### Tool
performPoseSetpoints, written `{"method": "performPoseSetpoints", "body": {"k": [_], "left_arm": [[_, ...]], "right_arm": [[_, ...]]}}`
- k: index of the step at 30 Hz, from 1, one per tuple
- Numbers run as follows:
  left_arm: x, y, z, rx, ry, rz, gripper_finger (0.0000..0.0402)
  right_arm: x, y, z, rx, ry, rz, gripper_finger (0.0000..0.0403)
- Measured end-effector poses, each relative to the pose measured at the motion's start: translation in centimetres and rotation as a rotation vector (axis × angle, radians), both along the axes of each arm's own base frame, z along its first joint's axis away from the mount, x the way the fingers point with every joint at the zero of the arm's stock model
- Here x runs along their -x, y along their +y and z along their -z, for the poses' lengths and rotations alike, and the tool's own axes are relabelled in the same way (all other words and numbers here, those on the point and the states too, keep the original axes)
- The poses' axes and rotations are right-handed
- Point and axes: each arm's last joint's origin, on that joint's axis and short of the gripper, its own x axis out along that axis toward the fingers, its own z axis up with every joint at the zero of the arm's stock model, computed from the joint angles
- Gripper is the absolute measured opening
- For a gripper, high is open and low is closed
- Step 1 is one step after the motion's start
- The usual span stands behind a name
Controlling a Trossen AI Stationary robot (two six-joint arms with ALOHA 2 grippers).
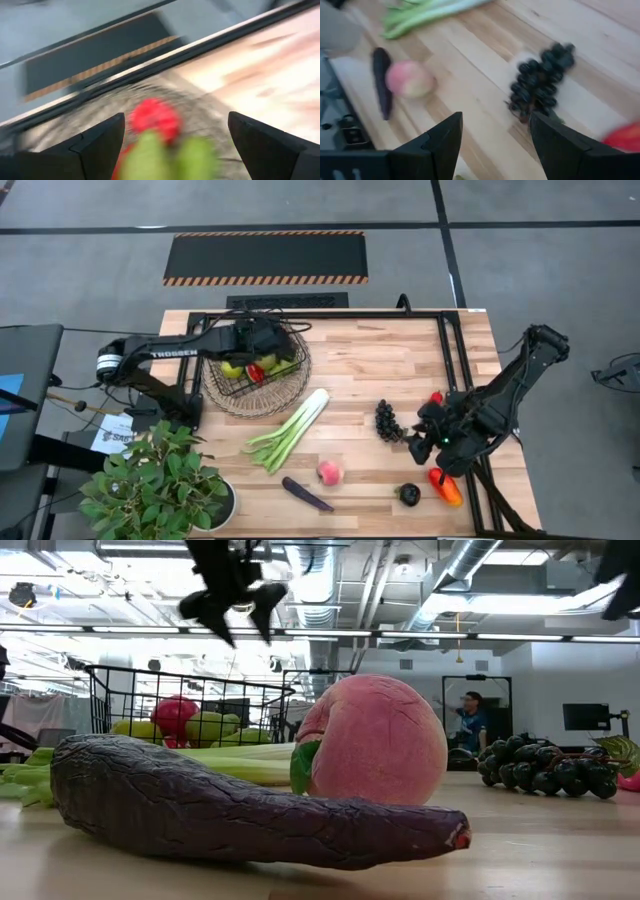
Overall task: Build produce basket
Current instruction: Put the orange mango into the wire basket
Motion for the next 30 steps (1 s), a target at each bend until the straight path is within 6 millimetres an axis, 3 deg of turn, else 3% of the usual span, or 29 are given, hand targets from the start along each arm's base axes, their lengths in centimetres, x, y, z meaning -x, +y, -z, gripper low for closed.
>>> {"method": "performPoseSetpoints", "body": {"k": [10,19,30], "left_arm": [[-3.9,-4.0,-2.4,0.065,-0.353,0.367,0.034],[-4.3,-7.4,-2.5,0.106,-0.351,0.582,0.034],[-4.4,-9.1,-2.6,0.13,-0.341,0.742,0.034]], "right_arm": [[1.1,0.4,0.3,-0.054,0.041,0.074,0.0255],[0.5,2.1,2.7,-0.083,0.185,0.153,0.0255],[-1.5,3.5,4.8,-0.131,0.197,0.239,0.0255]]}}
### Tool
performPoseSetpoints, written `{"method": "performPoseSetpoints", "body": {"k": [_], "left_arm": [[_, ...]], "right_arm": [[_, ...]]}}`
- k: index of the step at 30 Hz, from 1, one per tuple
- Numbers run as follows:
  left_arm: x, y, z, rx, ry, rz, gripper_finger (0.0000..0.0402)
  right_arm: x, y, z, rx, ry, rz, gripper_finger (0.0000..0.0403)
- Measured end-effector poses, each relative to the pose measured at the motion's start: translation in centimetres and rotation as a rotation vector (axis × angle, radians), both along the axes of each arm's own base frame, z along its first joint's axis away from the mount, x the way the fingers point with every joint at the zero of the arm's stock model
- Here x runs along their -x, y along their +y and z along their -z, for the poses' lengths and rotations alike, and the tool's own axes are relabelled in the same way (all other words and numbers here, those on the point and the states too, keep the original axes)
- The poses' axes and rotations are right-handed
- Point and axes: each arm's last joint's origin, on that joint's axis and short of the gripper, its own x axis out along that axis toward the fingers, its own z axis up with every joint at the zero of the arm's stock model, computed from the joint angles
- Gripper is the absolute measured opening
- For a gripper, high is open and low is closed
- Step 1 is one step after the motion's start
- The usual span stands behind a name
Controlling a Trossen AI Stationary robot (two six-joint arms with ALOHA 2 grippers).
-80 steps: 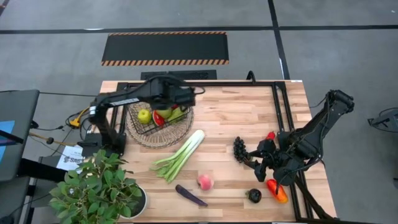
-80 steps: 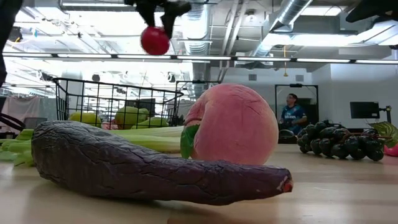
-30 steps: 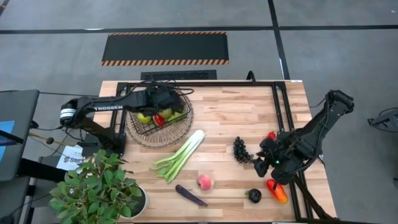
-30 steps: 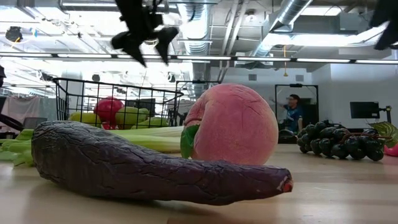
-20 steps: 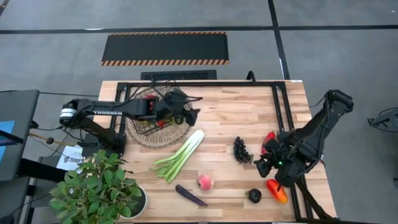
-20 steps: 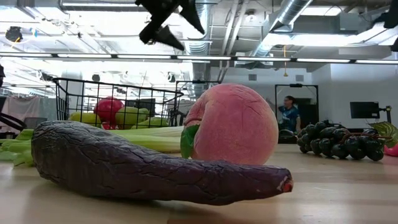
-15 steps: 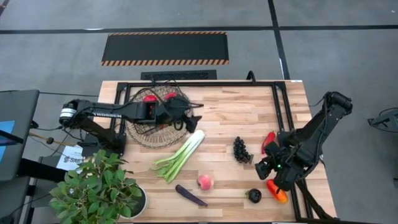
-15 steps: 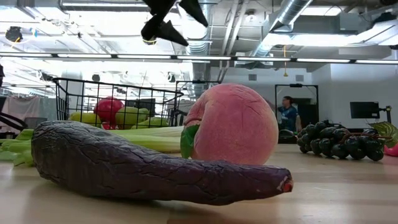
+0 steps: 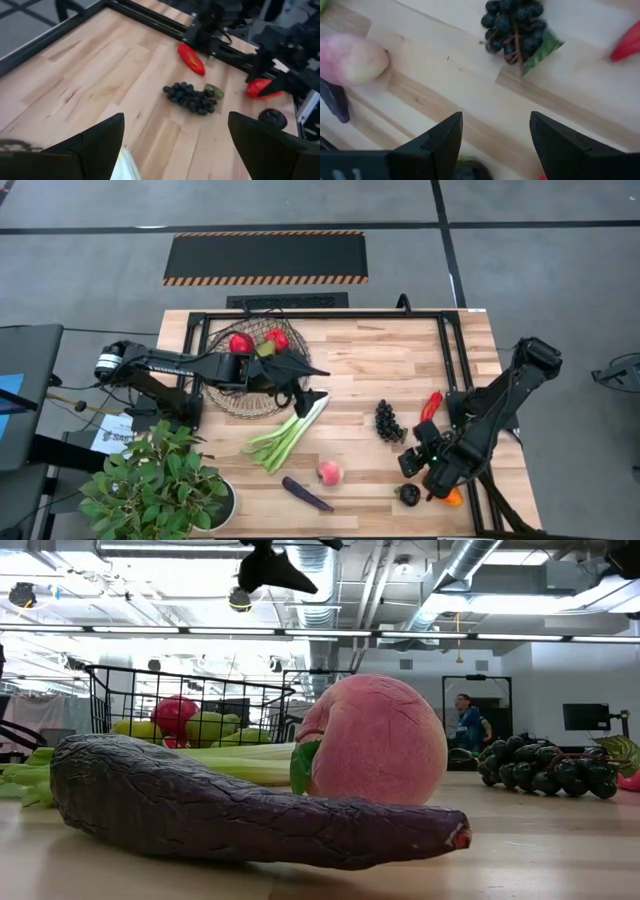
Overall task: Build produce basket
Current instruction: Put the orange mango into the wire basket
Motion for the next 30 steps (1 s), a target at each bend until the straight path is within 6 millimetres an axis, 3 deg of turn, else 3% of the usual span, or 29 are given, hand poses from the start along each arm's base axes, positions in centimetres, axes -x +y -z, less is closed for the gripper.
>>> {"method": "performPoseSetpoints", "body": {"k": [9,15,30], "left_arm": [[-0.7,-0.3,0.2,-0.012,-0.023,0.088,0.034],[-1.1,-0.3,0.8,0.016,-0.014,0.074,0.034],[-4.6,1.5,3.1,0.193,-0.096,0.063,0.034]], "right_arm": [[-2.1,-0.8,1.1,0.053,0.061,-0.089,0.0255],[-4.0,-2.5,1.9,0.125,0.131,-0.183,0.0255],[-6.0,-6.1,2.3,0.162,0.27,-0.325,0.0255]]}}
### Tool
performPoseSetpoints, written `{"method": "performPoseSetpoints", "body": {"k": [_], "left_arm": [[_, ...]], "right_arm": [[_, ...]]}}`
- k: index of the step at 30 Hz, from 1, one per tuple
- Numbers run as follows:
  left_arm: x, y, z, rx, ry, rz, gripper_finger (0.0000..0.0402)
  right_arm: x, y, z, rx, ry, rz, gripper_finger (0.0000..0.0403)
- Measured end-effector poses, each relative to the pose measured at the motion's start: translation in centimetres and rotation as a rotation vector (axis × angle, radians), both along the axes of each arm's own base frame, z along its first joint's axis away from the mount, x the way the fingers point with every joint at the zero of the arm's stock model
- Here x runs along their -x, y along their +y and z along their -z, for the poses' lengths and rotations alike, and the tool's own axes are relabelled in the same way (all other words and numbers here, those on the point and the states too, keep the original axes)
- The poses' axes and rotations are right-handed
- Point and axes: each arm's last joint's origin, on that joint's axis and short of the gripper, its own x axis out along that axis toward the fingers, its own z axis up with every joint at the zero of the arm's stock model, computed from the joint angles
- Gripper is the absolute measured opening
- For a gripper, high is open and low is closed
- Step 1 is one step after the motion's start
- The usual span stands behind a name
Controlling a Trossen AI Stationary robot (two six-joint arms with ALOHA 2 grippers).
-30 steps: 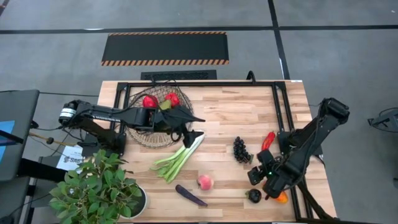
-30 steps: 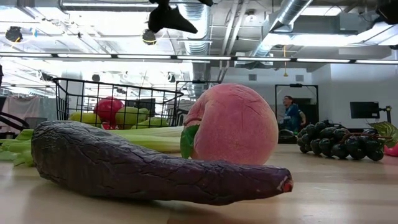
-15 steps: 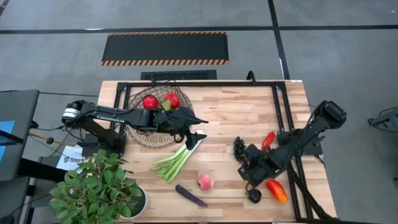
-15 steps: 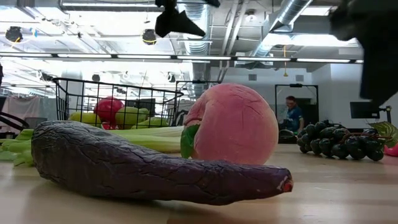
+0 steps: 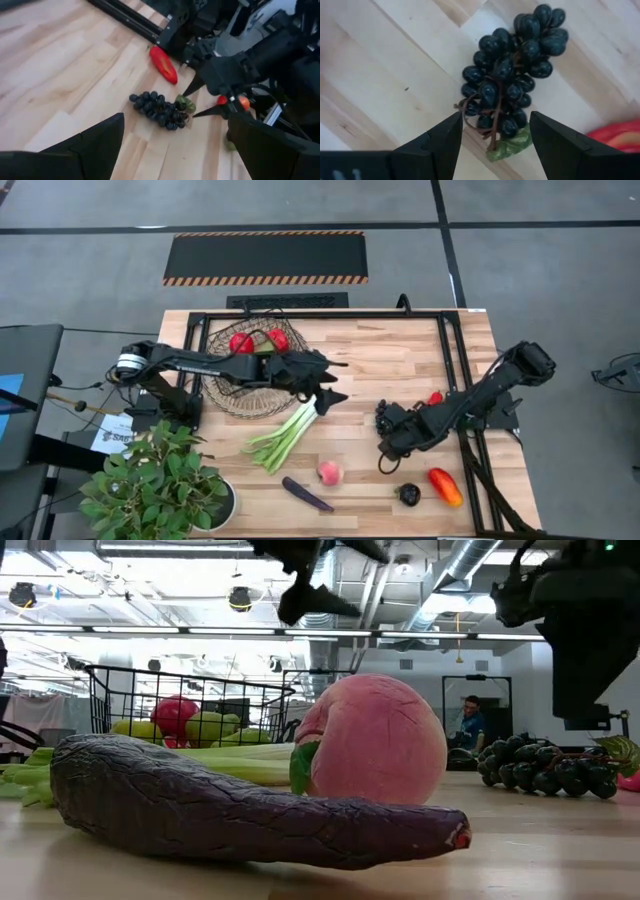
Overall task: Build produce basket
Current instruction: Put the orange mango into the wire basket
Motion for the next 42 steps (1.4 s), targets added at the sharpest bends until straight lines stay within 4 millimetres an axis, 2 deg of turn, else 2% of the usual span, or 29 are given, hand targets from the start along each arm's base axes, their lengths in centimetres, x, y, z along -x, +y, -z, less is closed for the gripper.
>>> {"method": "performPoseSetpoints", "body": {"k": [9,12,23,31,42], "left_arm": [[-0.1,2.4,0.6,0.035,0.015,-0.025,0.034],[-0.1,3.0,0.6,0.052,0.015,-0.024,0.034],[0.0,3.8,0.6,0.089,0.013,-0.014,0.034],[0.1,4.4,0.5,0.119,0.011,-0.046,0.034],[0.1,4.8,0.6,0.152,0.012,-0.074,0.034]], "right_arm": [[2.0,-1.9,2.5,-0.067,-0.049,0.063,0.0255],[2.4,-2.4,2.6,-0.081,-0.07,0.065,0.0255],[2.5,-4.0,2.8,-0.025,0.01,-0.019,0.0255],[3.7,-4.8,5.3,-0.062,-0.017,0.001,0.0255],[4.0,-4.8,6.8,-0.099,-0.078,-0.004,0.0255]]}}
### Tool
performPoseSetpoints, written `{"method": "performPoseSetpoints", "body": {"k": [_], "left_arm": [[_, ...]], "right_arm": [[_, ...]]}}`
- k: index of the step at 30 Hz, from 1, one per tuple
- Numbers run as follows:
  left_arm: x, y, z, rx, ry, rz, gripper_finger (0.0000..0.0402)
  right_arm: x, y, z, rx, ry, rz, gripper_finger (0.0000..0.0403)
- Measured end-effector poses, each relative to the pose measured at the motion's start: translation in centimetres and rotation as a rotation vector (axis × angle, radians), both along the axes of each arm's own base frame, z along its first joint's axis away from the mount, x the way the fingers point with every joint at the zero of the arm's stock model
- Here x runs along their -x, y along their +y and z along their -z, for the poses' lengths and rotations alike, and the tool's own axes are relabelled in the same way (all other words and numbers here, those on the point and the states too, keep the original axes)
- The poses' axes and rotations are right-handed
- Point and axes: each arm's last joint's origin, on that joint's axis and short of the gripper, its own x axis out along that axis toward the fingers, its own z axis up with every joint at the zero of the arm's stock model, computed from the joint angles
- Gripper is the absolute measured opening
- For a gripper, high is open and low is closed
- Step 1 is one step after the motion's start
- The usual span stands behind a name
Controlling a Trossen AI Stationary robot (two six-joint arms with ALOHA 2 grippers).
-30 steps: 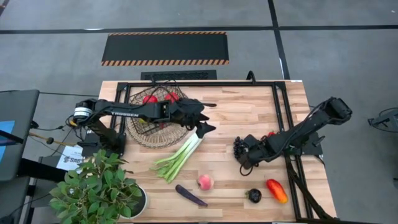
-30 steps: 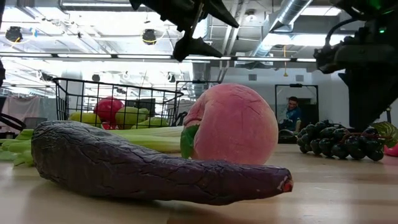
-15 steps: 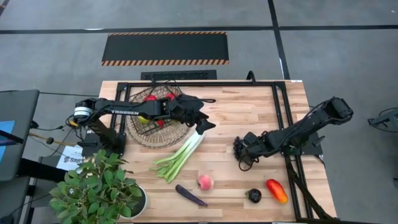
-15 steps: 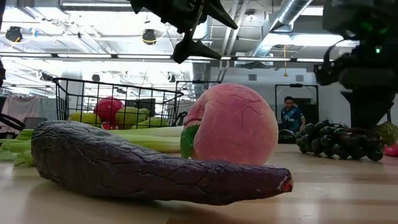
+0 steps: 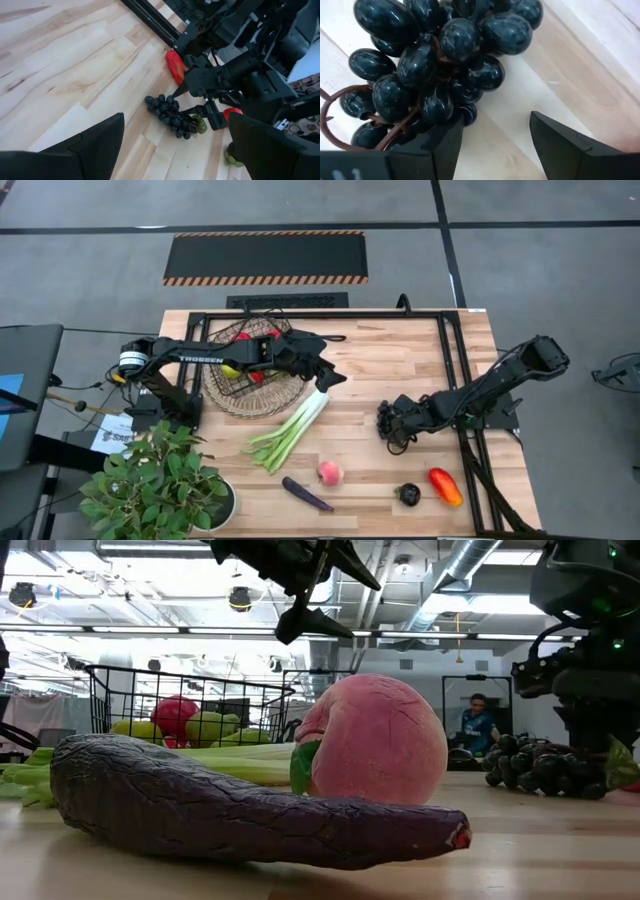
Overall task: Build produce basket
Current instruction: Put the orange mango into the wire basket
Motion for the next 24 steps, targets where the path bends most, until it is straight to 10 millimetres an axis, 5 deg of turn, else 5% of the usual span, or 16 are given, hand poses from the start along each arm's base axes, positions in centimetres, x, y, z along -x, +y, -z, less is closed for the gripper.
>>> {"method": "performPoseSetpoints", "body": {"k": [24], "left_arm": [[0.03,0.08,-0.02,0.023,0.0,-0.015,0.034]], "right_arm": [[0.0,0.0,0.11,0.007,-0.002,-0.025,0.0255]]}}
